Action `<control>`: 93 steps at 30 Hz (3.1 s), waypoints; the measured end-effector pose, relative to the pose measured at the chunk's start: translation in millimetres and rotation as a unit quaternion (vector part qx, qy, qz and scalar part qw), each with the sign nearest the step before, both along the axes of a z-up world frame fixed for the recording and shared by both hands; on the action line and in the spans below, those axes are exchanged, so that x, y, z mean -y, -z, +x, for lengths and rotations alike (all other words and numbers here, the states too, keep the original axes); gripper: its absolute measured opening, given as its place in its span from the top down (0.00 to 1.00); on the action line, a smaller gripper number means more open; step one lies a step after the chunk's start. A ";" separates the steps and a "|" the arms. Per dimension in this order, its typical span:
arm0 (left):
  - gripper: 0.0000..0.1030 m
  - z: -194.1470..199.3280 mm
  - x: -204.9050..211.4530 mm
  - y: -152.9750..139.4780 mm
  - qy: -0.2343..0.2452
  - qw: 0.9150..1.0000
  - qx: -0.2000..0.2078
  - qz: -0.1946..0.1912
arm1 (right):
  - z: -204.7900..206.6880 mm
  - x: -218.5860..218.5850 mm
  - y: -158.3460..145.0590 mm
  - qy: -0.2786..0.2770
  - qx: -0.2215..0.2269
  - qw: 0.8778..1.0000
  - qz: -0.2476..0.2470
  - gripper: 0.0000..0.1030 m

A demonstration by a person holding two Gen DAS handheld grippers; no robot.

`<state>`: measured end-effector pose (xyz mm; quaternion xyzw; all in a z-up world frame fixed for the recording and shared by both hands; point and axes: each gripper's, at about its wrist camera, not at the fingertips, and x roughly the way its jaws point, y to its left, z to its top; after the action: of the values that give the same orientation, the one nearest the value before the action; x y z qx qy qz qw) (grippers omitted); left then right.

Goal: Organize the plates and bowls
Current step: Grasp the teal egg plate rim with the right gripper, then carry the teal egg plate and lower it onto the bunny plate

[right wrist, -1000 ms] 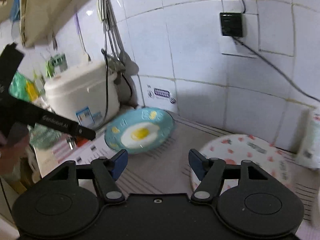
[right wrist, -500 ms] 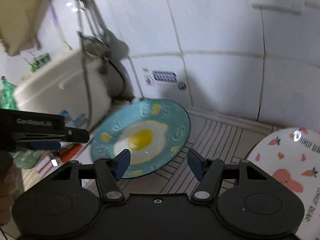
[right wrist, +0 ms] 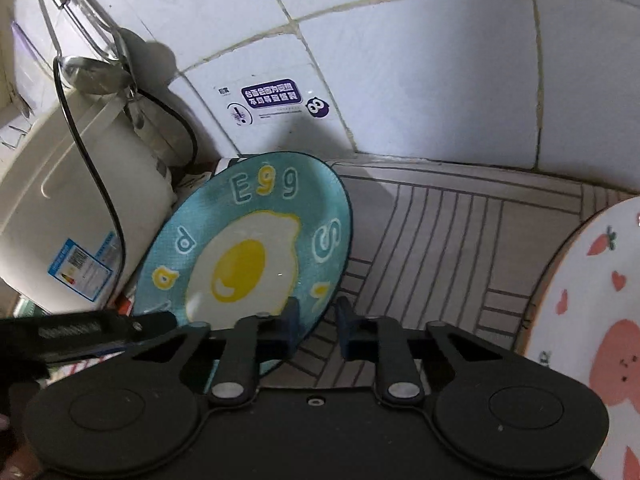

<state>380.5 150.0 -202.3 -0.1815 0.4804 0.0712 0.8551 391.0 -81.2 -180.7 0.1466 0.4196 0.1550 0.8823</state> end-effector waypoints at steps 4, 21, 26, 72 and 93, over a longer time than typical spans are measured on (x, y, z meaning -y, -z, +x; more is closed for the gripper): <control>0.75 -2.9 -0.6 1.8 0.004 1.000 0.002 -0.018 | 5.8 2.3 4.6 0.005 -0.005 1.000 0.017 0.82; 0.75 -8.8 9.5 -21.1 0.017 0.999 -0.030 -0.033 | -4.8 2.5 -15.0 -0.056 0.024 0.998 -0.020 0.80; 0.75 -32.5 24.4 -40.0 0.042 0.998 -0.025 -0.028 | -25.8 19.0 -25.7 -0.062 0.031 0.998 -0.009 0.80; 0.74 -39.4 226.4 -63.6 0.309 0.948 -0.070 -0.038 | -167.6 209.9 -45.0 0.135 0.036 0.990 -0.028 0.76; 0.73 -23.4 250.9 -61.6 0.327 0.938 -0.110 0.016 | -159.5 206.1 -37.0 0.133 0.011 0.988 -0.082 0.75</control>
<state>357.1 -100.9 -140.7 0.0081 0.6032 -0.1855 0.7757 231.4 -287.3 -143.7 0.1263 0.3980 0.0028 0.9086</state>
